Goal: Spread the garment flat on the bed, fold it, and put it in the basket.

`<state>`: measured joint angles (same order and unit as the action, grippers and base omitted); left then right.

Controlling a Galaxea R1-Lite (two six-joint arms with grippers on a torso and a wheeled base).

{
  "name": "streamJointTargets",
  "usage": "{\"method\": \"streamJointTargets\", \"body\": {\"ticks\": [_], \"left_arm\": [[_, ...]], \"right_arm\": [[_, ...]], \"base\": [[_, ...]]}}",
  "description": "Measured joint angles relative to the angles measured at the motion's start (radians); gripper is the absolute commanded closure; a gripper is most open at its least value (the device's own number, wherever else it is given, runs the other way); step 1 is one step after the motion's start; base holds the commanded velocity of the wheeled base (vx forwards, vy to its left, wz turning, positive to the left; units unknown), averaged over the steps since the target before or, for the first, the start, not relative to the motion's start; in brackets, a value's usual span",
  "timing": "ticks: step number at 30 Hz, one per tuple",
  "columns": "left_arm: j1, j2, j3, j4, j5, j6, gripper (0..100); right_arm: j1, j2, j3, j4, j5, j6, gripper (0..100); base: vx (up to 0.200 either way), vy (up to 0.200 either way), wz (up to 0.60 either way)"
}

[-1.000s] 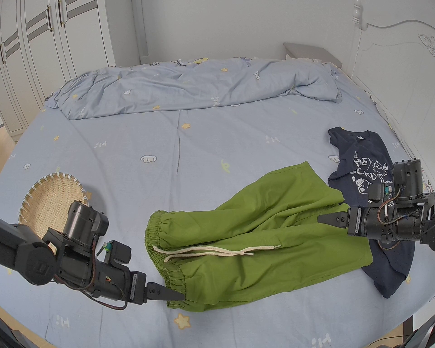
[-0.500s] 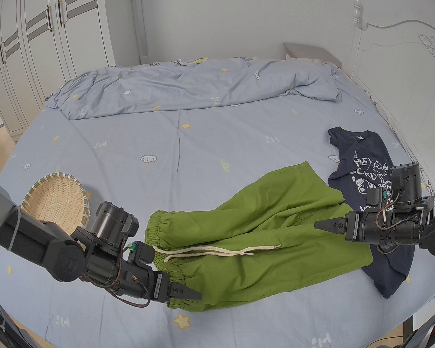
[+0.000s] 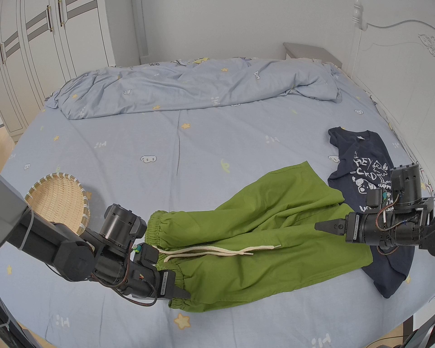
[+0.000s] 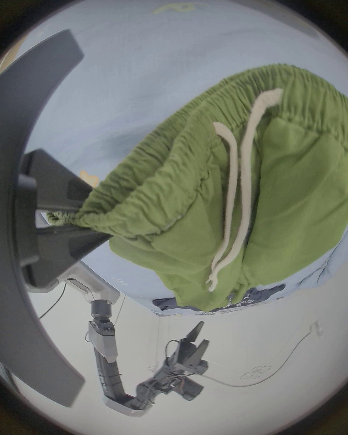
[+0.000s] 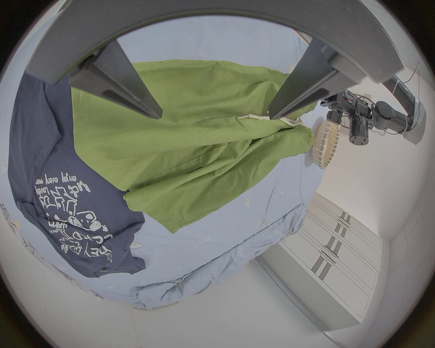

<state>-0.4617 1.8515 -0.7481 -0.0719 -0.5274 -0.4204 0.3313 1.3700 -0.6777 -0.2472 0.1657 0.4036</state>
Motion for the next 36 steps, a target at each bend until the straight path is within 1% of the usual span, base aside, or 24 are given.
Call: {"method": "streamJointTargets", "body": {"ticks": [3,7,9,11,13,17,20,22,23,25,28,30,32,36], "left_arm": [[0.021,-0.009,0.010,0.000,-0.001,-0.030,100],[0.063,-0.046,0.043,0.000,-0.012,-0.043,100],[0.086,-0.073,0.069,0.000,-0.022,-0.043,100],[0.123,-0.113,0.104,0.000,-0.053,-0.042,100],[0.179,-0.154,0.138,0.000,-0.104,-0.038,100],[0.302,-0.217,0.188,0.000,-0.204,-0.021,100],[0.379,-0.250,0.214,0.000,-0.247,0.016,100],[0.423,-0.260,0.226,0.001,-0.263,0.052,100],[0.447,-0.263,0.231,0.001,-0.271,0.072,100],[0.485,-0.264,0.239,0.001,-0.281,0.100,100],[0.520,-0.256,0.246,0.001,-0.289,0.123,100],[0.533,-0.249,0.247,0.001,-0.292,0.131,100],[0.544,-0.239,0.247,0.000,-0.295,0.138,100],[0.552,-0.226,0.243,-0.001,-0.297,0.143,100]], "right_arm": [[0.003,0.003,0.005,-0.002,0.003,0.001,0],[0.004,0.005,0.011,-0.003,0.011,0.001,0],[0.001,0.004,0.012,-0.003,0.028,0.004,0],[-0.013,-0.001,0.013,0.000,0.070,0.008,0],[-0.042,-0.011,0.013,0.009,0.135,0.010,0],[-0.131,-0.030,0.018,0.045,0.301,0.012,0],[-0.219,-0.040,0.029,0.073,0.445,0.012,0],[-0.284,-0.044,0.040,0.084,0.520,0.009,0],[-0.317,-0.044,0.048,0.090,0.554,0.007,0],[-0.365,-0.040,0.063,0.096,0.596,-0.002,0],[-0.405,-0.014,0.089,0.101,0.629,-0.040,0],[-0.419,0.013,0.106,0.103,0.641,-0.092,0],[-0.428,0.045,0.127,0.104,0.650,-0.147,0],[-0.436,0.111,0.169,0.105,0.658,-0.206,0]], "base": [[0.000,0.000,0.00],[0.000,0.000,0.00],[0.000,0.000,0.00],[0.000,0.000,0.00],[0.000,0.000,0.00],[0.000,0.000,0.00],[0.000,0.000,0.00],[0.000,0.000,0.00],[0.000,0.000,0.00],[0.000,0.000,0.00],[0.000,0.000,0.00],[0.000,0.000,0.00],[0.000,0.000,0.00],[0.000,0.000,0.00]]}}
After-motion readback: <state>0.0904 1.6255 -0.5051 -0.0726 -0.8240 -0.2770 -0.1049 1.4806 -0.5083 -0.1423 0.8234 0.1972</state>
